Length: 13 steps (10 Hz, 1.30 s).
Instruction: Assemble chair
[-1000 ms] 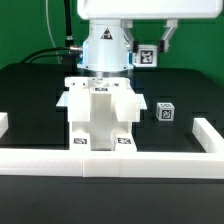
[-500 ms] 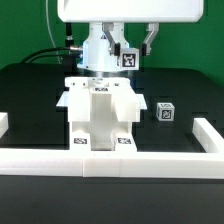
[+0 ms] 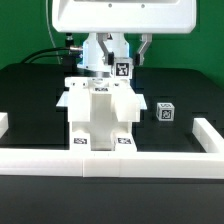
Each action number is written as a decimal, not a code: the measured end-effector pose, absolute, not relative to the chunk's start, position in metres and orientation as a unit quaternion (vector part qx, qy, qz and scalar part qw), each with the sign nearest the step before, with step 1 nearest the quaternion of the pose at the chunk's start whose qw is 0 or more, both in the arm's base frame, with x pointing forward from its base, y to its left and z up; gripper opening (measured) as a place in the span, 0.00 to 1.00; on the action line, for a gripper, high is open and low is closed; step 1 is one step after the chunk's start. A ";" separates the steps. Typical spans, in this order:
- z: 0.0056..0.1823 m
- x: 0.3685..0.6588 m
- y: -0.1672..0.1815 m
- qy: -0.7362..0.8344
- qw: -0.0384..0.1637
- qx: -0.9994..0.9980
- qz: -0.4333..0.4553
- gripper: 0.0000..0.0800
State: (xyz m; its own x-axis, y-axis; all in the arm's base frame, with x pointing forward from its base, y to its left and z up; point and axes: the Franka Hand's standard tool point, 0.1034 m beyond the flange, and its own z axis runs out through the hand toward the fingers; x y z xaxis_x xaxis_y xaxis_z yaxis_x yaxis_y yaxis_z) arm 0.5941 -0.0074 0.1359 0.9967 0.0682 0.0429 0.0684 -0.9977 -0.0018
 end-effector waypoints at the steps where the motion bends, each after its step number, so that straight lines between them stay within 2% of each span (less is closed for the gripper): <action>1: 0.135 0.595 -0.007 -0.034 0.001 -0.999 -0.021 0.36; 13: 0.134 0.595 0.003 -0.025 0.003 -0.999 -0.021 0.36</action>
Offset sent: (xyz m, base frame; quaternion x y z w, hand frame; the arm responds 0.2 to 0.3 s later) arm -0.0013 0.0049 0.0008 0.0044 -0.0073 0.0101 0.9999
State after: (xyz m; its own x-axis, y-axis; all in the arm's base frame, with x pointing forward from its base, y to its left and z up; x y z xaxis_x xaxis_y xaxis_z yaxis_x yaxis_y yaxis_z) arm 0.5948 0.0026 0.1341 0.9979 0.0491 0.0418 0.0493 -0.9988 -0.0048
